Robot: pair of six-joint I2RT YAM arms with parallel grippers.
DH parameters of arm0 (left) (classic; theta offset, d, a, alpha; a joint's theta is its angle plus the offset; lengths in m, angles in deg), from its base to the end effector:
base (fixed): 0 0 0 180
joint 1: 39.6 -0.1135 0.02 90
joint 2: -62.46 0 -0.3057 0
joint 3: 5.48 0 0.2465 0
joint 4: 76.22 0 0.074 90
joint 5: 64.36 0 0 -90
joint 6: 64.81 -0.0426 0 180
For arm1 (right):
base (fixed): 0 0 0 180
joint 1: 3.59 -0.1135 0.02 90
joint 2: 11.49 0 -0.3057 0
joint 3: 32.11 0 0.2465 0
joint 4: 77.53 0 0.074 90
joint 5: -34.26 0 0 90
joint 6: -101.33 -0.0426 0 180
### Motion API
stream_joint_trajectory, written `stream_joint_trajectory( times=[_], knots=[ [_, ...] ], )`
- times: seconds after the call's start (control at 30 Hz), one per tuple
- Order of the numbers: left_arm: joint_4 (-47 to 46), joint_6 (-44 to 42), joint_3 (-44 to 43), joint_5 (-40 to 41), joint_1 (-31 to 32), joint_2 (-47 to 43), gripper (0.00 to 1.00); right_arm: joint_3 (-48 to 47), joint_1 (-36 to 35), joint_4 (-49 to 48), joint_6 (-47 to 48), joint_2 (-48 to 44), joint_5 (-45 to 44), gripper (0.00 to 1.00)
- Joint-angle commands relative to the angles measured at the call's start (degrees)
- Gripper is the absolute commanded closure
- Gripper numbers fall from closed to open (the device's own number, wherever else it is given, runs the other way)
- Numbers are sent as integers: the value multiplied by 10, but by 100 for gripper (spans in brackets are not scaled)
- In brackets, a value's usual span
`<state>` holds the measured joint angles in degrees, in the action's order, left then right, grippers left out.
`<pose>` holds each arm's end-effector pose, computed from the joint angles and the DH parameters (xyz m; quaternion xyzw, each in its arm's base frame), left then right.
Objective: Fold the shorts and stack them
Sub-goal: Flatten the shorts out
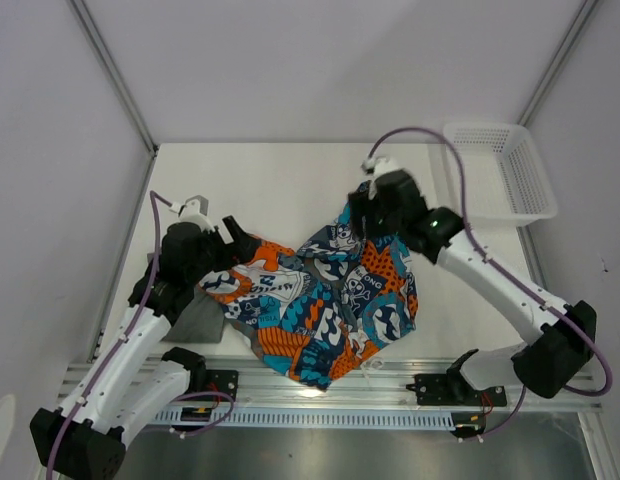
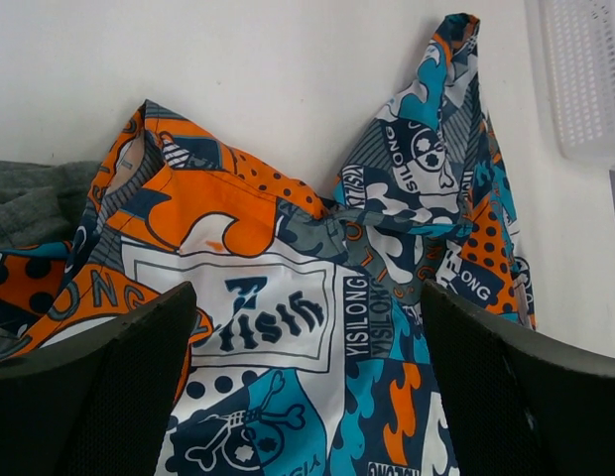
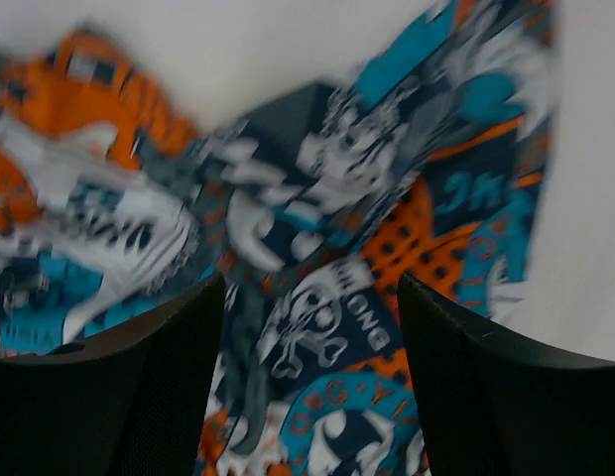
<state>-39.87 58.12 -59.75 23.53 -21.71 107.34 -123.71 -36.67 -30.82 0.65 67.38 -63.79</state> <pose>0.1427 -0.0477 0.3166 -0.1020 0.8462 -0.2385 0.4654 0.2528 0.1575 0.4028 -0.1387 0.8703 0.1171 0.4578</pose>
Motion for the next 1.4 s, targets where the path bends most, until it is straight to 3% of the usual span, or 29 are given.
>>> stream_joint_trajectory(
  times=[0.0,0.13,0.17,0.37,0.47,0.6,0.87,0.93,0.97,1.03,1.1,1.17,1.27,1.37],
  knots=[
    [2,4,-34,8,3,7,5,71,-109,20,-65,-52,-21,28],
    [15,21,-54,16,-1,13,5,145,-325,27,-92,-115,-83,28],
    [19,21,-67,16,-5,15,4,175,-409,23,-103,-124,-97,28],
    [42,17,-91,11,-26,25,4,232,-653,32,-217,-107,-182,24],
    [44,17,-91,10,-29,30,4,254,-695,4,-244,-68,-189,23],
    [41,21,-92,0,-30,33,4,268,-699,-56,-236,-15,-196,24],
    [76,14,-115,3,-33,32,4,265,-641,-120,-205,110,-173,27],
    [81,11,-117,5,-34,29,4,267,-629,-136,-198,138,-165,32],
    [83,10,-118,7,-35,28,4,264,-619,-137,-199,145,-166,37],
    [85,9,-117,8,-36,29,4,262,-611,-130,-199,157,-172,57],
    [86,10,-114,3,-36,35,4,265,-610,-121,-200,148,-183,87],
    [82,13,-111,-3,-36,40,4,278,-607,-120,-204,103,-194,100],
    [62,21,-98,-23,-36,57,4,319,-577,-100,-217,13,-192,100],
    [43,31,-85,-50,-36,85,4,360,-492,-86,-218,-77,-165,100]
  ],
)
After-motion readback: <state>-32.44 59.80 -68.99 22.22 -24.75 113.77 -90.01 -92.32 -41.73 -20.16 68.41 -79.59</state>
